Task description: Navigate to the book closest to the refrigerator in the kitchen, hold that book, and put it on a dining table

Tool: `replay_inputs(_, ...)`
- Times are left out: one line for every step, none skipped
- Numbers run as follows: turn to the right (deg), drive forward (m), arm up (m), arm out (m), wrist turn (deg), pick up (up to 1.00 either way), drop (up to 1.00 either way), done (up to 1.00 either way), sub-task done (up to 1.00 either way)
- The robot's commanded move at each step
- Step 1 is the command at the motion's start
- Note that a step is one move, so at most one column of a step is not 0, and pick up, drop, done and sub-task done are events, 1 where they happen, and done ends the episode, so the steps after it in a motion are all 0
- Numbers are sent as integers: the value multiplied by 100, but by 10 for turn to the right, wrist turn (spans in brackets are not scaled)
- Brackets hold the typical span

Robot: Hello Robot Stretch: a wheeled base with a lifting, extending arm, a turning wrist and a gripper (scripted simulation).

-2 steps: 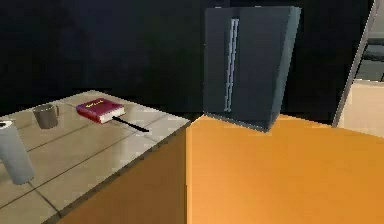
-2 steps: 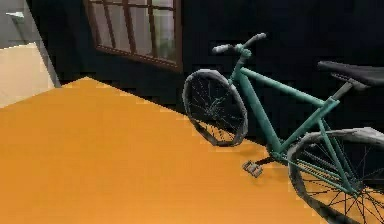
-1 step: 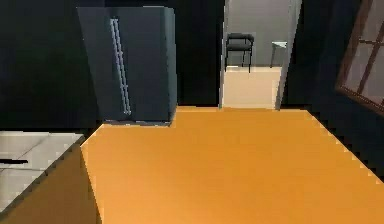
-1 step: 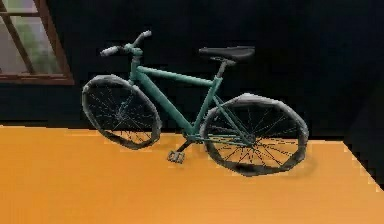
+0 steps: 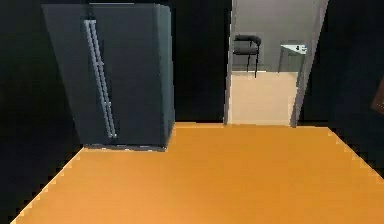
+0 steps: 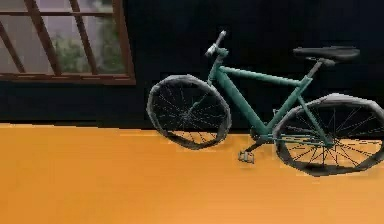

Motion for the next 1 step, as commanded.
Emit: replay_inputs(-450,0,0,0,0,0,0,0,0)
